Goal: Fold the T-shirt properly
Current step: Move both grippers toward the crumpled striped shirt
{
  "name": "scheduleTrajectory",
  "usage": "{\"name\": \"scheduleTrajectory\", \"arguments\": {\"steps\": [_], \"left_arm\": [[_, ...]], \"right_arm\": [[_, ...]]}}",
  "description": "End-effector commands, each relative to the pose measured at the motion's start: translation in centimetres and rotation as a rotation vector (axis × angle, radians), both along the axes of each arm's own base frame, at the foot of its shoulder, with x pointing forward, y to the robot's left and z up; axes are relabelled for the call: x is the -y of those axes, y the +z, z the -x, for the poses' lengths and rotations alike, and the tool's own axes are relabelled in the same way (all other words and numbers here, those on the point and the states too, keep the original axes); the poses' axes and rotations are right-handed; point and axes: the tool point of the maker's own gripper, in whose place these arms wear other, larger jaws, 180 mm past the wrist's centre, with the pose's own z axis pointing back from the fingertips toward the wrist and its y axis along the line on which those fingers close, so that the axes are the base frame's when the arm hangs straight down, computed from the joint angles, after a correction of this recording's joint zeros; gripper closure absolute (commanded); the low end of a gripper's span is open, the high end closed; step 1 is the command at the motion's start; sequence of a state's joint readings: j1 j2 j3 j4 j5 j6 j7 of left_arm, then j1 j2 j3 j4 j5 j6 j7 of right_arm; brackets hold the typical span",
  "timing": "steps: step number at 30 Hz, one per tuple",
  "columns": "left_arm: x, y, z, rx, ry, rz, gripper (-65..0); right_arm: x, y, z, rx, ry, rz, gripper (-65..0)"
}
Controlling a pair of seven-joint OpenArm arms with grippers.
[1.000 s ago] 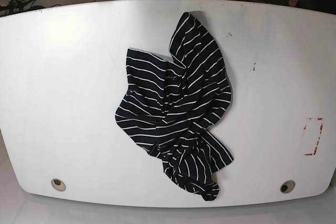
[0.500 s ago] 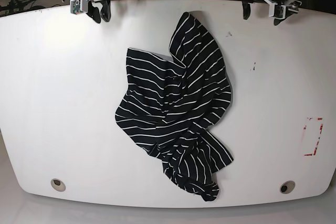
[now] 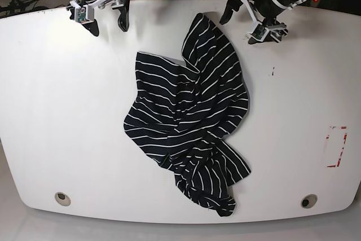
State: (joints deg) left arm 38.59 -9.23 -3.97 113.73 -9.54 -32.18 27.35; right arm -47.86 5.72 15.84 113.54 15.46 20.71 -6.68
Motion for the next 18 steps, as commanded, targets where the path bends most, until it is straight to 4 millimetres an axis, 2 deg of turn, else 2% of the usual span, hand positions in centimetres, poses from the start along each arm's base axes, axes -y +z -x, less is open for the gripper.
{"name": "scheduleTrajectory", "arguments": {"steps": [1, 13, 18], "left_arm": [[1.9, 1.3, -0.2, 0.041, -0.065, 0.053, -53.7], [7.8, 2.5, -0.2, 0.083, -0.262, 0.133, -53.7], [7.5, -0.2, -0.3, 0.012, -0.320, -0.004, -53.6]], "right_arm": [[0.0, 0.9, -0.2, 0.034, 0.001, -0.008, -49.6], [-0.2, 0.6, -0.9, 0.015, 0.017, -0.007, -49.6], [-0.2, 0.6, -0.9, 0.014, 0.018, -0.004, -49.6]]}}
